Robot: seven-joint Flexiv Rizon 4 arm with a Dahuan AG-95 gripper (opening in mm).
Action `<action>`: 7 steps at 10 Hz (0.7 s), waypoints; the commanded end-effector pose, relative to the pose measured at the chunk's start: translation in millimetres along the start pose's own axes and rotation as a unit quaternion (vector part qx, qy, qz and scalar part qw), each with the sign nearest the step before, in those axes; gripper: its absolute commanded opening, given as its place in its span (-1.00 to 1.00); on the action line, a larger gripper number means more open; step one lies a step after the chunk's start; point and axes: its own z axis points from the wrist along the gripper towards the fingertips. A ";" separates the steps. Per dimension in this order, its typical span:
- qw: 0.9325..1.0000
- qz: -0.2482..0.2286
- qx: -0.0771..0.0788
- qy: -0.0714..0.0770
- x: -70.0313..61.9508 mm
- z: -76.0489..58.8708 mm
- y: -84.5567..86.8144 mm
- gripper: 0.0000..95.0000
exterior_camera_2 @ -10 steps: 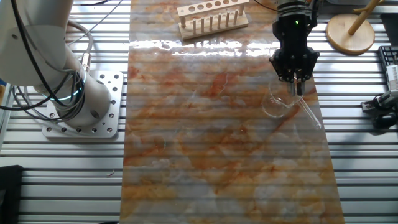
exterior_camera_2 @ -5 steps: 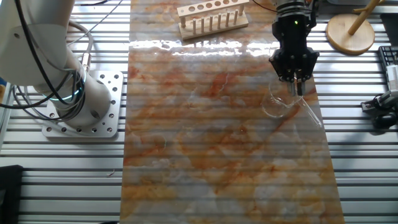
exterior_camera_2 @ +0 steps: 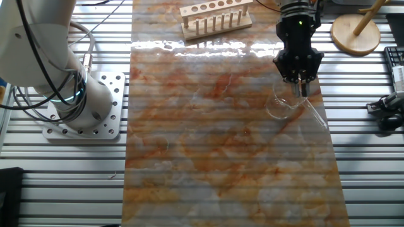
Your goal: Pour out the test tube
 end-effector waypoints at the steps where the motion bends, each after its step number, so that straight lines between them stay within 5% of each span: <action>1: 1.000 0.000 0.000 0.001 -0.1 -0.1 -0.1 -1.00; 7: 1.000 0.004 0.000 -0.004 0.8 -0.6 0.1 -1.00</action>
